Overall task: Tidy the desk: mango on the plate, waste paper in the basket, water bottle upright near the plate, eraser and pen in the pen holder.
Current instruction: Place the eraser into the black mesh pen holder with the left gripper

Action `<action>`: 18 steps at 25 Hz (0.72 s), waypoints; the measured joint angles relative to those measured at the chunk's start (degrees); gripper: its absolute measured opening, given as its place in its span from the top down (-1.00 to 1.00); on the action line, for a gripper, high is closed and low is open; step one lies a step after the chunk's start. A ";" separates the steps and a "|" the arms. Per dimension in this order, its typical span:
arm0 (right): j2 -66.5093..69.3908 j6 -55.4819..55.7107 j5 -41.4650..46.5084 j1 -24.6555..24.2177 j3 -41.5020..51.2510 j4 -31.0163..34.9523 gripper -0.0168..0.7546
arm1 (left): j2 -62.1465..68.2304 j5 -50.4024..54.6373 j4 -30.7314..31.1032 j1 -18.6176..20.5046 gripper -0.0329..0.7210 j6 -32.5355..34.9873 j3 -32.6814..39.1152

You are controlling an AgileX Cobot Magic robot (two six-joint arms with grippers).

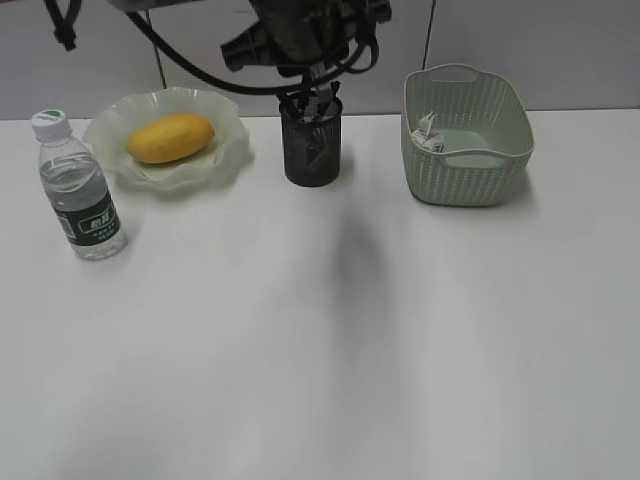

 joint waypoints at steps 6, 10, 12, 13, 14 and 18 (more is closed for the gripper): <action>0.00 0.00 0.00 0.00 0.00 0.00 -0.04 | 0.86 -14.29 7.31 4.30 0.51 0.13 0.00; 0.00 0.00 0.00 0.00 0.00 0.00 -0.04 | 2.89 -16.28 11.56 5.59 0.51 0.13 0.00; 0.00 0.00 0.00 0.00 0.00 0.00 -0.04 | 4.25 -16.62 14.50 5.92 0.51 0.13 0.00; 0.00 0.00 0.00 0.00 0.00 0.00 -0.04 | 4.95 -16.69 15.97 5.91 0.51 0.13 0.00; 0.00 0.00 0.00 0.00 0.00 0.00 -0.04 | 5.52 -16.92 17.71 5.91 0.51 0.13 0.00; 0.00 0.05 0.00 0.00 0.00 0.00 -0.04 | 7.54 -18.42 20.96 6.11 0.51 0.13 0.00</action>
